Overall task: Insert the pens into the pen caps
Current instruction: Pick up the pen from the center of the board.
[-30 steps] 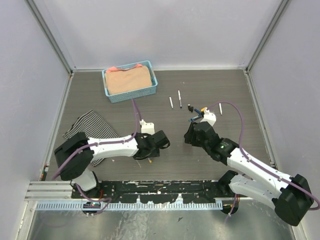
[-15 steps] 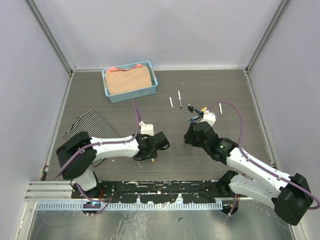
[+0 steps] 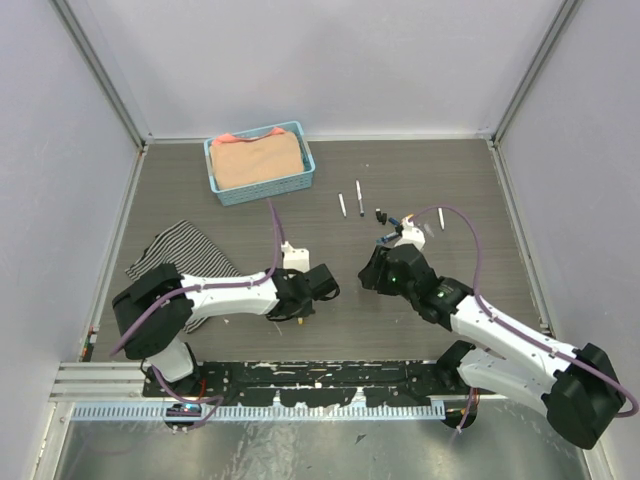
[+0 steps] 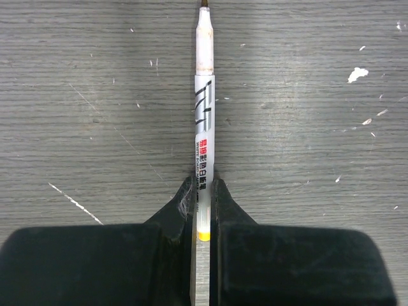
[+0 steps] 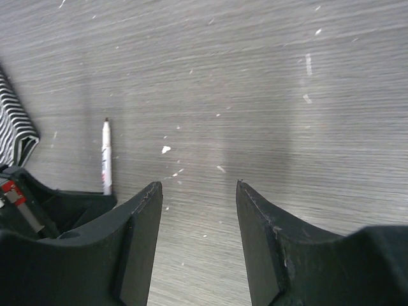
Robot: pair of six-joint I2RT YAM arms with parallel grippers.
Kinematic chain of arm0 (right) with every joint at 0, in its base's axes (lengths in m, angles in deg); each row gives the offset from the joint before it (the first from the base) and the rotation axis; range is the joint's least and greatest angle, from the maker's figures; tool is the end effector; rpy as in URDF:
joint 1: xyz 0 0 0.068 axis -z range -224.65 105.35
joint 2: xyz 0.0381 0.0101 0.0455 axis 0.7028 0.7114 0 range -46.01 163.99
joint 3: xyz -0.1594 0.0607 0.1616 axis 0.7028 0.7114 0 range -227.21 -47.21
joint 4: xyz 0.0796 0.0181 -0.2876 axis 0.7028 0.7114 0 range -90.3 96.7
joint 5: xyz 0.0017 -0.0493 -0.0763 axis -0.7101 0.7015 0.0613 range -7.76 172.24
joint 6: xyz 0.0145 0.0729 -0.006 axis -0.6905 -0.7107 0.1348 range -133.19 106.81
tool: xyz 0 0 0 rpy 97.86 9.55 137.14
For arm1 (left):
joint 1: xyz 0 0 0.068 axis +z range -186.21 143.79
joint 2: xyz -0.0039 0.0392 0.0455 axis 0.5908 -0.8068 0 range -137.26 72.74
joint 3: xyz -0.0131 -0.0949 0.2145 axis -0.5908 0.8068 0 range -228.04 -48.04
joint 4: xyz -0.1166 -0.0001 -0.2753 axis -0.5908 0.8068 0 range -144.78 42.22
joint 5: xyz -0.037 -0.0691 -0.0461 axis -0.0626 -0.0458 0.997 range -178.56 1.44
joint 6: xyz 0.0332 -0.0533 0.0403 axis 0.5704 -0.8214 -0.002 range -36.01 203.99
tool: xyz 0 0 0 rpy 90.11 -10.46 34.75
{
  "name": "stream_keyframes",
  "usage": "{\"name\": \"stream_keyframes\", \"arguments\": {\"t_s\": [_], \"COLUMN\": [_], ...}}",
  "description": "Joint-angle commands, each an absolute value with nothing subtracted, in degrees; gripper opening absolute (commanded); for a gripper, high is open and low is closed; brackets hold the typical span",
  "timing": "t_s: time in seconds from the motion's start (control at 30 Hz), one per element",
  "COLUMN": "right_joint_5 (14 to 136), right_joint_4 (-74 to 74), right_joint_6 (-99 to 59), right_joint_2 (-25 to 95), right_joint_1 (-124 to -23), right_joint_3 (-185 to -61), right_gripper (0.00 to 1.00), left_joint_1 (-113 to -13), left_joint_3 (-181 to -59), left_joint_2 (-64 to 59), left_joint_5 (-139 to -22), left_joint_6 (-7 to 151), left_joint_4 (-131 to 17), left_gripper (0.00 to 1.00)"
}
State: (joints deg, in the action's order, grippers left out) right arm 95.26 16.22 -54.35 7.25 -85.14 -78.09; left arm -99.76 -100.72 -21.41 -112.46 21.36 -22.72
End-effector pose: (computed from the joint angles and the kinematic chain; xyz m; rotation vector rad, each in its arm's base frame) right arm 0.2196 0.1690 0.1558 0.1377 2.2762 0.5150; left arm 0.1682 -0.2810 0.0680 -0.0598 2.6418 -0.0879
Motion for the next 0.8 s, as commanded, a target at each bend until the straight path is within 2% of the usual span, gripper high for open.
{"name": "stream_keyframes", "arguments": {"t_s": [0.0,0.27,0.77], "right_joint_5": [85.8,78.1,72.7], "right_joint_4": [4.3,-14.2,-20.8], "right_joint_6": [-59.6,-71.4,-72.0], "right_joint_2": [8.8,9.0,10.5], "right_joint_1": [-84.5,-83.7,-83.0], "right_joint_3": [-74.6,-66.1,-64.9], "right_gripper": [0.56,0.56,0.57], "left_joint_1": [-100.5,-104.2,-106.4], "left_joint_3": [-99.4,-100.1,-99.0], "left_joint_2": [-21.7,-15.6,-10.0], "left_joint_5": [-113.4,-114.5,-111.3], "left_joint_6": [26.4,34.9,40.9], "left_joint_4": [-23.8,-29.1,-37.1], "left_gripper": [0.04,0.03,0.05]}}
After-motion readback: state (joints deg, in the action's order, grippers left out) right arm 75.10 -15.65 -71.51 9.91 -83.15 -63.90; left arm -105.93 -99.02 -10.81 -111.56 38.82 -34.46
